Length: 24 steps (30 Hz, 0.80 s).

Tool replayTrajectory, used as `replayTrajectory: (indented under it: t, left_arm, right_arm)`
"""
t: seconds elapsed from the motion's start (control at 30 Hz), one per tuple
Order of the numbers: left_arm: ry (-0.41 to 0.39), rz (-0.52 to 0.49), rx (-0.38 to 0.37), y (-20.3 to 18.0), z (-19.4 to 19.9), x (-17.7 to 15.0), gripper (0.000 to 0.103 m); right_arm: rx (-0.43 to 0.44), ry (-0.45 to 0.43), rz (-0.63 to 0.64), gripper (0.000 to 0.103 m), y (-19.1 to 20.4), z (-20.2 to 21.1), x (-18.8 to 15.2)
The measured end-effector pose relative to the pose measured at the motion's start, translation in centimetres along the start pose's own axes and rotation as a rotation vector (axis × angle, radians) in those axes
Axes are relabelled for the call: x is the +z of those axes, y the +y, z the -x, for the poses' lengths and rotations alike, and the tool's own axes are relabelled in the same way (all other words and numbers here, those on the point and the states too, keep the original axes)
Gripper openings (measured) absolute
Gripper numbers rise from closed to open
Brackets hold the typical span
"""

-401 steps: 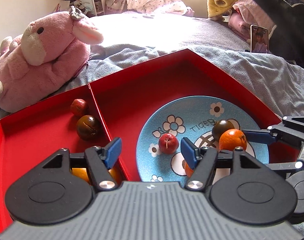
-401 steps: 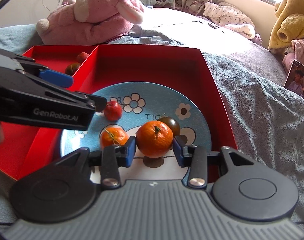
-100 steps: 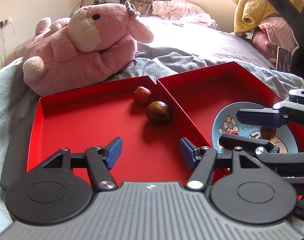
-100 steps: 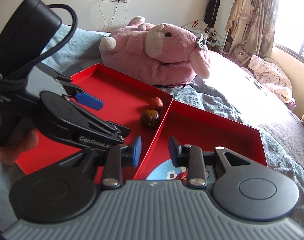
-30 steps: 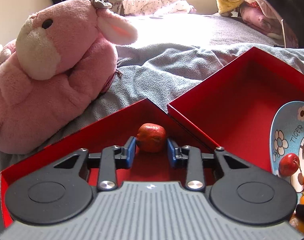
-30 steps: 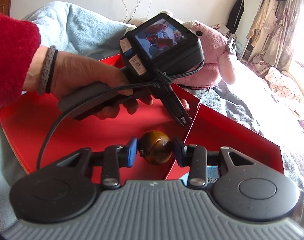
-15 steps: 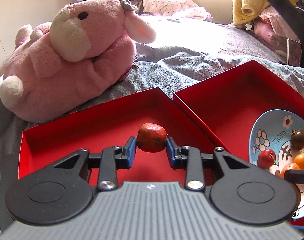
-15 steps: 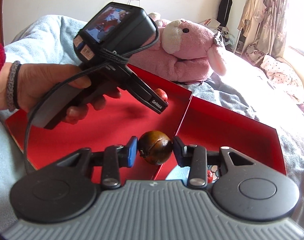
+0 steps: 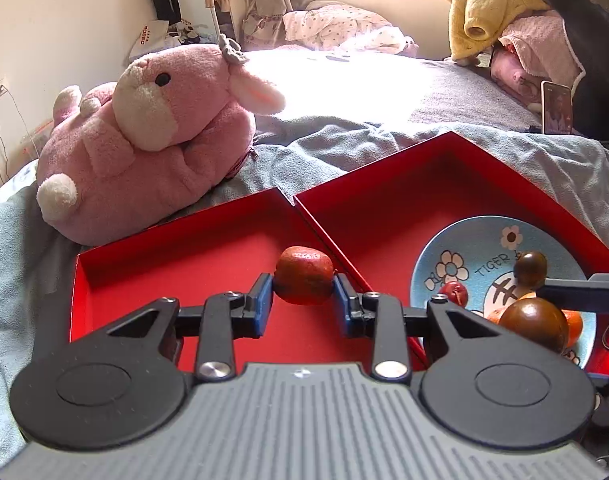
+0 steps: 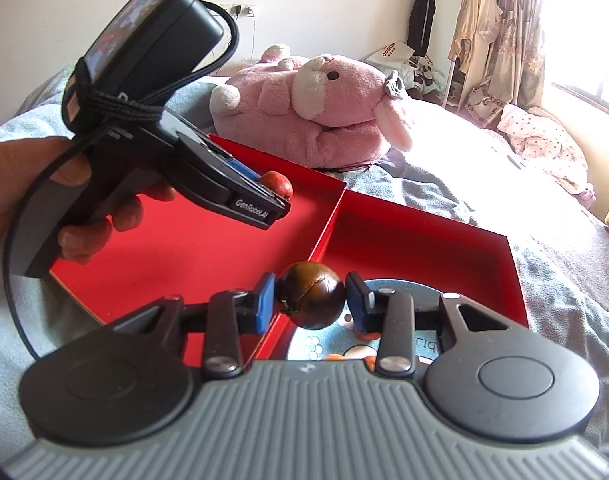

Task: Organize fruits
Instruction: 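Carry both tomatoes onto the blue plate and open both tools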

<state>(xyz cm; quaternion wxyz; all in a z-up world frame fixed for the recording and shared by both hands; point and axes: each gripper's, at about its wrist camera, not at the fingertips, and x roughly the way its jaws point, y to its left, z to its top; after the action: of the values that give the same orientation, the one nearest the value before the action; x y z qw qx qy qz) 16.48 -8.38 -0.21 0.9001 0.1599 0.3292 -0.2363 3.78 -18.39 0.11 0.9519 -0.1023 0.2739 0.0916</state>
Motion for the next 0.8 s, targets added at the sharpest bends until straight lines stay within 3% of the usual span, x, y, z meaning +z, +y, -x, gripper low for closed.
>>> replayTrajectory:
  t: [0.27, 0.4, 0.6, 0.8]
  left_arm:
    - [-0.030, -0.009, -0.029, -4.4, 3.4, 0.3, 0.038]
    - [-0.045, -0.020, -0.084, -7.5, 4.0, 0.7, 0.038]
    - [-0.009, -0.047, -0.130, -11.3, 1.9, 0.4, 0.038]
    - [0.067, -0.063, -0.152, -12.7, -1.9, -1.5, 0.038]
  right_arm:
    - [-0.046, -0.008, -0.013, 0.041, -1.7, 3.4, -1.8]
    - [-0.103, 0.025, -0.050, 0.042, -4.2, 3.9, -3.6]
    - [-0.162, 0.080, -0.137, 0.042, -7.6, 2.6, -5.4]
    - [-0.184, 0.104, -0.183, 0.042, -9.2, 0.2, -5.6]
